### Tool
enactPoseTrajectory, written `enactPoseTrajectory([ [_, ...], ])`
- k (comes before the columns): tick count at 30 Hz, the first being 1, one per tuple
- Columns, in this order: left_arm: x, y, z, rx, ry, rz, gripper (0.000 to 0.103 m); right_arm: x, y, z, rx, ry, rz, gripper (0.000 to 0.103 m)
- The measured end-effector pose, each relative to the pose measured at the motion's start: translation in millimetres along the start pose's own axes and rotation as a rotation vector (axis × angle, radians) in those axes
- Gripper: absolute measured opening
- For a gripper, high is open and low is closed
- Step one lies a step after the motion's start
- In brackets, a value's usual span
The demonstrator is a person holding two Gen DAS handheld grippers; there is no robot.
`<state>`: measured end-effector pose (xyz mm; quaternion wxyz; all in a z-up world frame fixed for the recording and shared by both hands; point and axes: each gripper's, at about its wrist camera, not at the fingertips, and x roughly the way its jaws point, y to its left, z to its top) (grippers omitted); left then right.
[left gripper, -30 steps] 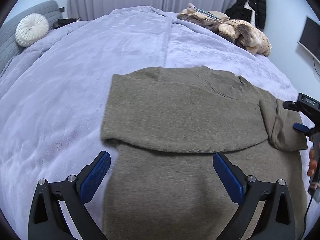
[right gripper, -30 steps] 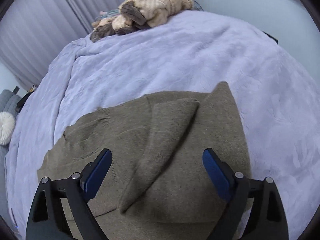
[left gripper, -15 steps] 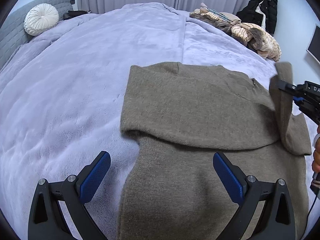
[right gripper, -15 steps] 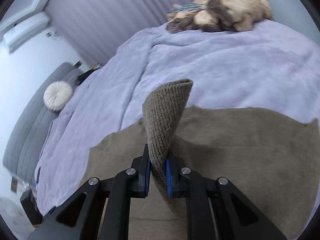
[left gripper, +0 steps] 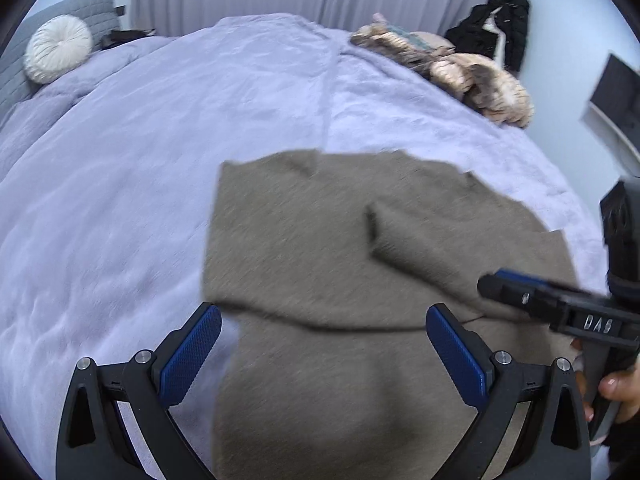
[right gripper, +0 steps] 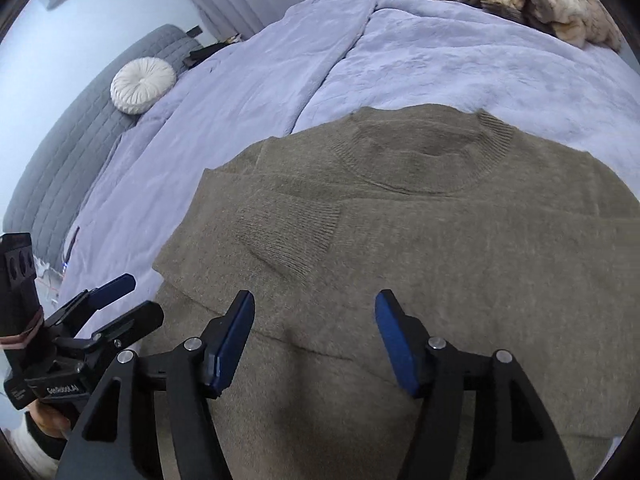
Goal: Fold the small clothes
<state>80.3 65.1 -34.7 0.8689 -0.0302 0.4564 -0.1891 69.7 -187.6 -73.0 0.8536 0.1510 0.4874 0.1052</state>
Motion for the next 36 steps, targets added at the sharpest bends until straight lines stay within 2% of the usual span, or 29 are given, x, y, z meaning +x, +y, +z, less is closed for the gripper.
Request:
enactPoseTrajectory([
  [2,6,-12,17,0.028,0.001,-0.103,0.103,-15,-17,-6,0.070,-0.030,0.014,0.068],
  [4,30,-25,35,0.060,0.062,-0.208,0.103,-33,-38,-16,0.159,-0.063,0.047,0.069],
  [6,57,-34,46,0.093,0.113,-0.225,0.103,-48,-61,-26,0.259,-0.088,0.090,0.069],
  [8,78,-39,51,0.116,0.153,-0.202,0.103,-63,-85,-40,0.364,-0.120,0.152,0.070],
  [10,95,-38,52,0.098,0.204,-0.224,0.098,-71,-105,-52,0.457,-0.138,0.206,0.071],
  [11,98,-38,51,0.091,0.216,-0.230,0.080,-74,-114,-59,0.500,-0.145,0.227,0.071],
  [12,101,-39,51,0.095,0.240,-0.241,0.050,-76,-122,-66,0.545,-0.151,0.244,0.071],
  [13,102,-42,51,0.102,0.264,-0.243,0.034,-75,-132,-74,0.595,-0.158,0.259,0.071],
  [14,103,-43,50,0.105,0.290,-0.245,0.014,-75,-141,-80,0.635,-0.167,0.267,0.071],
  [15,102,-44,53,0.097,0.316,-0.256,0.014,-75,-148,-85,0.670,-0.178,0.274,0.071],
  [17,91,-46,63,0.091,0.327,-0.283,0.014,-74,-160,-90,0.733,-0.223,0.281,0.063],
  [19,72,-49,78,0.087,0.314,-0.337,0.014,-78,-161,-85,0.716,-0.268,0.236,0.023],
  [21,61,-49,85,0.097,0.318,-0.369,0.014,-79,-159,-76,0.680,-0.272,0.188,0.023],
  [24,69,-44,76,0.134,0.346,-0.291,0.014,-71,-165,-76,0.696,-0.249,0.188,0.023],
  [26,87,-32,65,0.099,0.397,-0.259,0.014,-64,-170,-79,0.722,-0.237,0.196,0.023],
  [28,101,-15,58,0.009,0.436,-0.264,0.014,-62,-176,-85,0.739,-0.234,0.204,0.021],
  [29,101,-8,59,-0.040,0.435,-0.290,0.014,-62,-176,-86,0.738,-0.235,0.206,0.021],
  [31,93,-5,65,-0.067,0.411,-0.316,0.014,-62,-176,-86,0.726,-0.229,0.202,0.021],
  [34,70,-24,86,0.012,0.338,-0.341,0.014,-57,-179,-82,0.731,-0.233,0.197,0.021],
  [36,57,-34,98,0.028,0.303,-0.382,0.014,-57,-180,-83,0.736,-0.239,0.195,0.021],
])
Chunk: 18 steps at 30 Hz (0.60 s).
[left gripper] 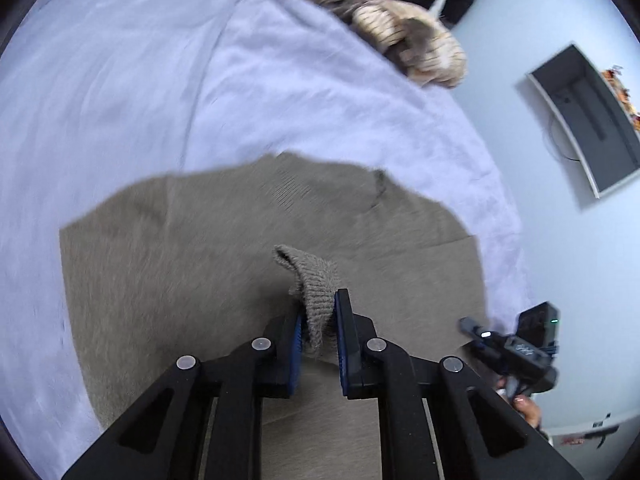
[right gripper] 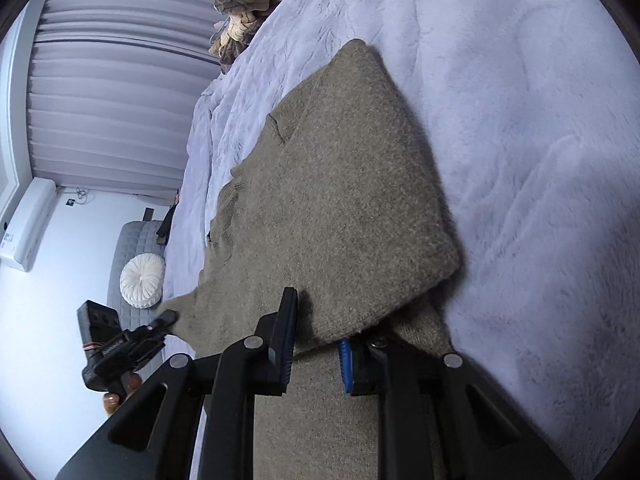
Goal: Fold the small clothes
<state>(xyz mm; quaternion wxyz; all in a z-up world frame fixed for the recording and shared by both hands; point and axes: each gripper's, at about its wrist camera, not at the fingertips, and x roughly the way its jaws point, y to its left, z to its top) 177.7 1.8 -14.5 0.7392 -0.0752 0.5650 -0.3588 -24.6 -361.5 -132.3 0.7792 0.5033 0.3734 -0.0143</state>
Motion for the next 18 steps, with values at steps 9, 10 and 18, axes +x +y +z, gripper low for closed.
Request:
enactPoseTrajectory([
  [9,-13,12,-1,-0.017,-0.075,0.195,0.015,5,-7,1,0.028,-0.010,0.033,0.020],
  [10,-15,19,-6,-0.026,-0.073,0.215,0.015,3,-8,-1,0.024,-0.011,0.033,0.020],
  [18,-4,43,-45,0.000,-0.037,0.298,0.015,-5,21,-16,-0.079,0.020,0.043,0.055],
])
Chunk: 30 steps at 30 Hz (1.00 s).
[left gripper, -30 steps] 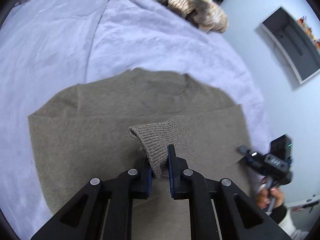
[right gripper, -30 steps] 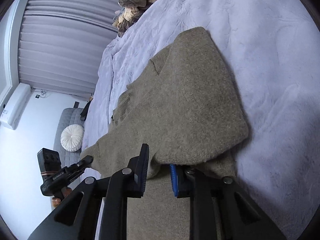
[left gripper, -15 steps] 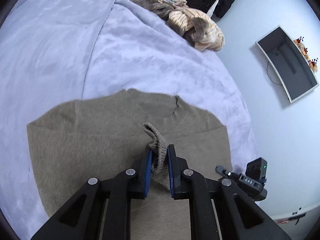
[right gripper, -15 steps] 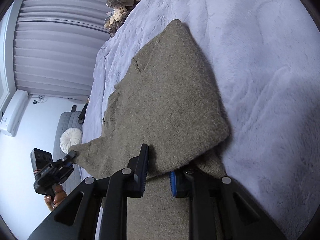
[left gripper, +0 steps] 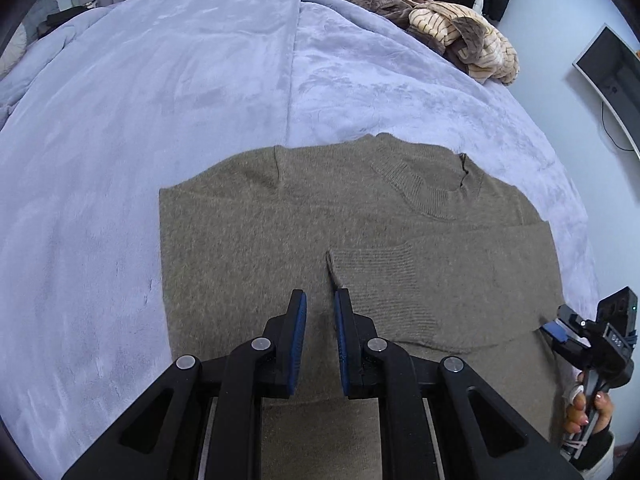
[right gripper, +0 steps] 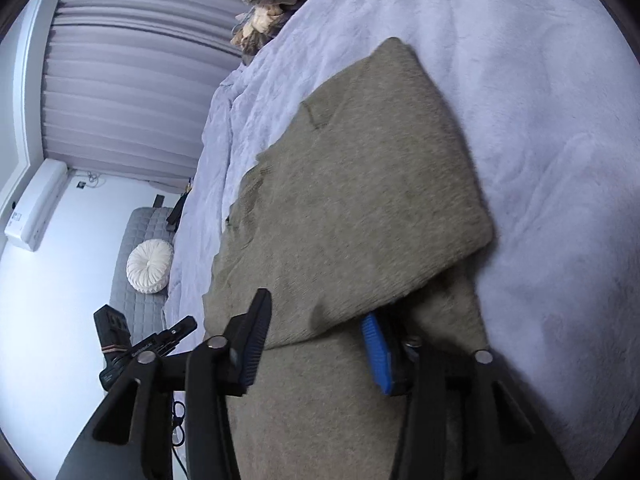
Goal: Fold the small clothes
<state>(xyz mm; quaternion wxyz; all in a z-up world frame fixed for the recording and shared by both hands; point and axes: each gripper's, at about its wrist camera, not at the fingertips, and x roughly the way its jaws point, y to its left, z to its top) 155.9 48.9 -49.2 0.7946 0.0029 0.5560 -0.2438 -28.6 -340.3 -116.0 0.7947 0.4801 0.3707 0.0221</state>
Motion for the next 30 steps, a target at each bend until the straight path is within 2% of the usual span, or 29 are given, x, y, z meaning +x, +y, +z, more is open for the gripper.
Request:
enactPoseTrajectory([
  [2,3,2,-5,-0.020,-0.001,-0.010,0.015,7,13,-7,-0.011,0.049,0.052,0.055],
  [5,3,10,-10,-0.091,-0.009,-0.042,0.015,36,44,-23,-0.039,0.147,0.182,0.055],
  [9,-7,17,-19,-0.130,-0.047,-0.013,0.015,95,69,-39,0.057,0.239,0.328,0.055],
  [11,-10,18,-22,-0.120,-0.061,0.022,0.015,126,77,-45,0.082,0.256,0.345,0.055],
  [15,-3,25,-30,-0.111,-0.052,0.057,0.015,171,74,-64,0.184,0.323,0.304,0.053],
  [17,7,28,-34,-0.118,-0.034,0.066,0.015,174,75,-68,0.178,0.306,0.251,0.051],
  [19,9,30,-39,-0.117,-0.060,0.059,0.015,171,75,-71,0.214,0.284,0.215,0.051],
  [21,8,29,-42,-0.109,-0.080,0.053,0.015,164,76,-71,0.225,0.214,0.169,0.051],
  [22,8,30,-42,-0.108,-0.084,0.049,0.020,162,76,-70,0.231,0.182,0.161,0.051],
  [24,5,31,-44,-0.113,-0.093,0.003,0.038,161,73,-69,0.259,0.112,0.167,0.051],
  [25,4,30,-45,-0.118,-0.099,-0.012,0.043,161,72,-68,0.279,0.088,0.198,0.052],
  [26,3,29,-45,-0.118,-0.105,-0.019,0.052,162,72,-66,0.294,0.088,0.247,0.053],
  [27,2,26,-45,-0.111,-0.112,-0.017,0.056,164,74,-65,0.303,0.099,0.307,0.053],
  [30,3,19,-45,-0.069,-0.114,0.014,0.057,164,93,-65,0.226,0.138,0.439,0.053],
])
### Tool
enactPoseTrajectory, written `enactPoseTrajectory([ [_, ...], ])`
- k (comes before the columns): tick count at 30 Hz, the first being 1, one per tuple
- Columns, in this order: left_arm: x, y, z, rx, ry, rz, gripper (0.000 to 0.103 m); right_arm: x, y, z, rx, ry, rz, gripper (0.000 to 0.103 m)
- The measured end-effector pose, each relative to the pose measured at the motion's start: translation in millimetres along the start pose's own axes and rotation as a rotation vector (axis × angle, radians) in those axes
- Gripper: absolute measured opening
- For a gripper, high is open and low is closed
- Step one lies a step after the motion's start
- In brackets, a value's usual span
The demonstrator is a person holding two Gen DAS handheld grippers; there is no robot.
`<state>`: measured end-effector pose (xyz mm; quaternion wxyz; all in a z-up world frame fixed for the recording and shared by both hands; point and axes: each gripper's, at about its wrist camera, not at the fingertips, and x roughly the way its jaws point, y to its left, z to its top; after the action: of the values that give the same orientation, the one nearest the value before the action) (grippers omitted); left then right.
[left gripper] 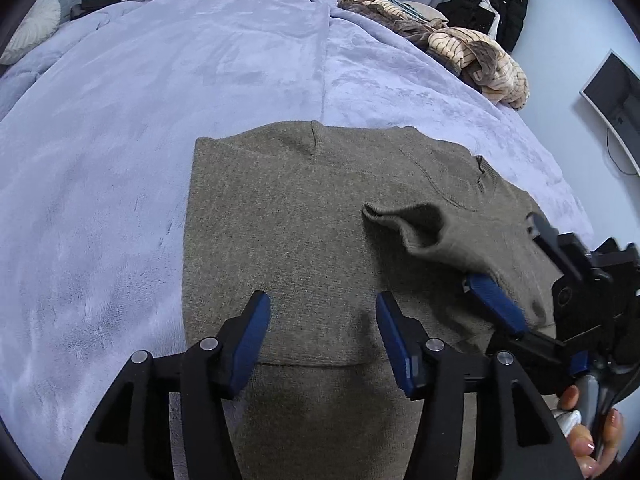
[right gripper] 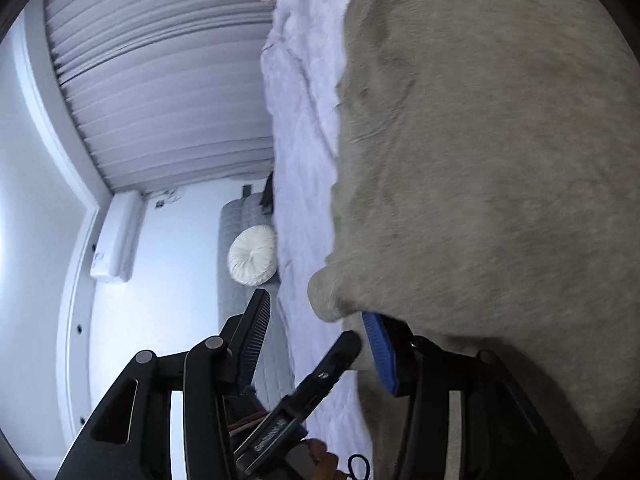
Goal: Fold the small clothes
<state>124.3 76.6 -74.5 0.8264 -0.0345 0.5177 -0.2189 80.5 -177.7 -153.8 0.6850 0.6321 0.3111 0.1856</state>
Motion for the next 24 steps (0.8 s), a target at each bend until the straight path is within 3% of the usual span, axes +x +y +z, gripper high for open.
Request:
enactPoseTrajectory([
  [3,-2,2,0,-0.004,-0.003,-0.006,0.057,8,20,-7,-0.127,0.091,-0.023,0.053],
  [6,-9,8,0,-0.019,-0.007,-0.012,0.057,11,23,-16,-0.193,0.176,-0.129,0.053],
  [10,-13,8,2,-0.028,0.005,-0.032,0.057,-11,13,-19,-0.205,0.203,-0.237,0.053],
  [14,-12,-7,5,0.003,0.004,-0.031,0.057,-68,11,-3,-0.221,0.107,-0.296,0.053],
  [18,-4,-28,12,0.046,0.016,-0.028,0.057,-147,11,30,-0.197,-0.093,-0.417,0.053],
  [22,19,-43,15,0.045,0.104,-0.105,0.057,-198,-4,49,-0.088,-0.205,-0.430,0.053],
  [24,28,-49,16,0.046,0.130,-0.091,0.054,-208,-13,54,-0.041,-0.236,-0.409,0.053],
])
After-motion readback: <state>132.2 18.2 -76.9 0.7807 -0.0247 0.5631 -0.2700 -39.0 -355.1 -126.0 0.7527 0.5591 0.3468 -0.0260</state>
